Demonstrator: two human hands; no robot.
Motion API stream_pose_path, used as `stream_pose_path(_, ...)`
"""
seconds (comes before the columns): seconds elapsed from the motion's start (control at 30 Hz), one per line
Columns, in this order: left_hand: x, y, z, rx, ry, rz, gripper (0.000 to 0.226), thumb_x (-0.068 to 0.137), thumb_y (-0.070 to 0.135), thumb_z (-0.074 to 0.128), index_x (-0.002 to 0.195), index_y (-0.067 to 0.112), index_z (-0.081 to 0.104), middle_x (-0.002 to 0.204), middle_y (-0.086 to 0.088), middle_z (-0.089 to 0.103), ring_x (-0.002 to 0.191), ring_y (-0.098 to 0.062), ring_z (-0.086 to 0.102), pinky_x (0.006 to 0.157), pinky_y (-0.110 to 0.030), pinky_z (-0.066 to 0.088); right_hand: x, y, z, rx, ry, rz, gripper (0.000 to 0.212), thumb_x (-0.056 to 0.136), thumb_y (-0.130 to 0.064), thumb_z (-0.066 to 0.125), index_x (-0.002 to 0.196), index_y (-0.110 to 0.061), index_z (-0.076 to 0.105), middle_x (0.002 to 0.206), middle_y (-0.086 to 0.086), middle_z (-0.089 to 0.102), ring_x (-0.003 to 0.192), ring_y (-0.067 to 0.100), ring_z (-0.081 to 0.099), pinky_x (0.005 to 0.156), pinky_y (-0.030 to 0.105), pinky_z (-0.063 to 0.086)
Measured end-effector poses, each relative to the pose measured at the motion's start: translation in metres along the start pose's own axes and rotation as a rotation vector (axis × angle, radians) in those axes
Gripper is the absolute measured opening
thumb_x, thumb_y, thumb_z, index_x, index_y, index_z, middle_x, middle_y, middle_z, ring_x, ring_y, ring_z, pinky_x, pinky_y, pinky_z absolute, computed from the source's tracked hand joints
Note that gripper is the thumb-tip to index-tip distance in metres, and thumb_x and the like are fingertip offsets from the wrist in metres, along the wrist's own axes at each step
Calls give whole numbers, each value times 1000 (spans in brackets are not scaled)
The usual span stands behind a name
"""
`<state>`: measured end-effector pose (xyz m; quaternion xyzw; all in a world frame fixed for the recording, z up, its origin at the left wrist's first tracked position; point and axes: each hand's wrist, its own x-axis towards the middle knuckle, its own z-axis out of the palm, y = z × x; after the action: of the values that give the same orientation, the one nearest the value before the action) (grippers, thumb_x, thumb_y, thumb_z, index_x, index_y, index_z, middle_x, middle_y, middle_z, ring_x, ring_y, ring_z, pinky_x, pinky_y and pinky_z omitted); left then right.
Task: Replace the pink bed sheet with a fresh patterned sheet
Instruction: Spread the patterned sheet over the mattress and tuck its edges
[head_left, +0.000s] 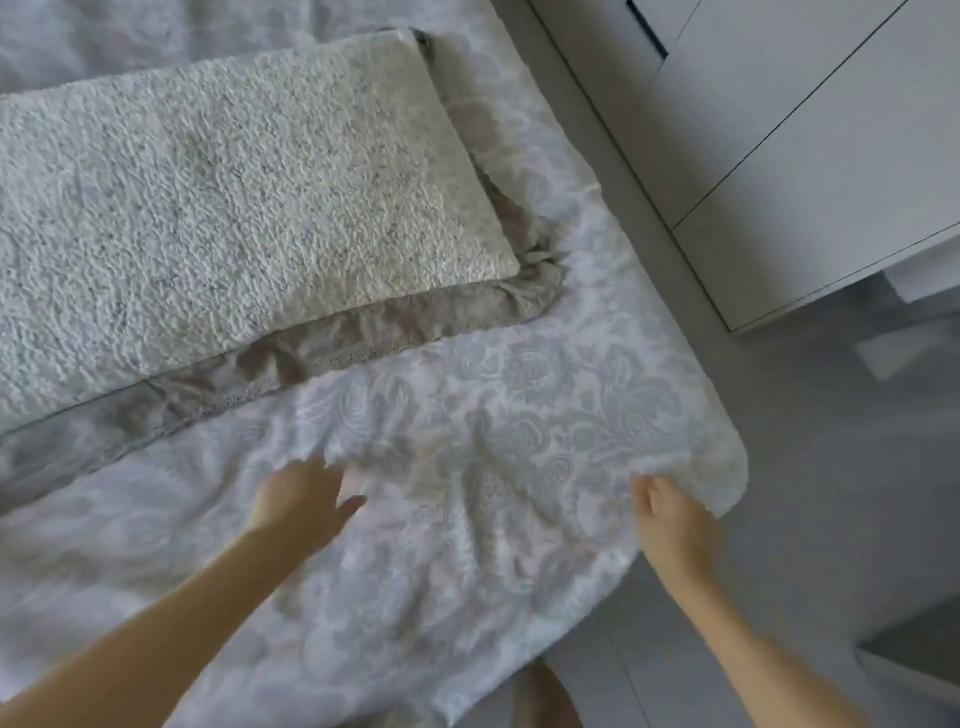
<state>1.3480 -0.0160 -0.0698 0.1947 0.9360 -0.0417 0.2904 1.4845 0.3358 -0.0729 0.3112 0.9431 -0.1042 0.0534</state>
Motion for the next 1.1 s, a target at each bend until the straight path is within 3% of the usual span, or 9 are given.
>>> stream_pose_path(0.07,33,32,-16,-65,78,53,51,93,54,41,134,23,46,140,-1,45,126,-19,45,94,-31,47,47,0,-1,0,93,89,35,94,-37,50,106,-8,64,95,17,69,88,37,64,68,38,45)
stream_pose_path(0.23,95,127,-41,-158,102,119,59,95,51,40,147,28,26,158,-5,9,146,-28,4,108,-42,36,142,-12,22,-312,-8,-300,55,93,-52,44,142,-27,39,147,14,37,131,35,37,99,54,35)
stream_pose_path(0.33,128,182,-43,-182,108,136,58,95,51,40,147,29,24,159,-3,6,146,-30,0,109,-42,34,138,41,39,-270,-193,-62,62,92,-66,15,149,-41,8,158,8,11,143,31,14,105,55,27)
stream_pose_path(0.4,140,214,-44,-162,81,184,57,95,50,40,146,30,26,159,0,7,145,-29,1,111,-41,31,95,100,36,-45,-268,265,73,87,-73,6,150,-36,7,153,15,25,136,37,31,102,51,34)
stream_pose_path(0.57,175,287,-62,-182,100,191,57,96,48,39,146,25,26,158,2,11,146,-24,3,112,-40,31,90,199,31,617,-405,980,89,86,-74,18,133,-6,50,128,23,55,114,40,54,99,47,38)
stream_pose_path(0.67,205,324,-83,-166,122,178,63,97,48,36,149,17,22,159,2,9,146,-22,1,115,-38,27,126,207,34,975,-621,1218,64,92,-62,39,124,-7,51,122,16,58,109,34,56,92,47,37)
stream_pose_path(0.83,244,362,-107,63,103,231,66,96,53,31,150,18,17,159,0,5,146,-28,-2,117,-44,17,153,207,48,1120,-549,1329,8,87,-11,61,88,-9,69,53,8,58,47,19,47,59,32,49)
stream_pose_path(0.9,250,373,-110,165,56,274,64,96,55,29,149,20,20,159,-1,7,146,-31,-1,118,-46,12,147,209,59,1091,-434,1308,9,84,-2,62,78,-1,69,52,11,56,38,18,43,41,27,43)
stream_pose_path(1.1,253,417,-99,491,-29,553,55,96,55,16,141,29,35,153,3,26,143,-26,13,115,-53,6,130,248,42,689,-156,937,50,86,-2,55,45,-12,28,41,1,28,40,15,29,42,24,19)
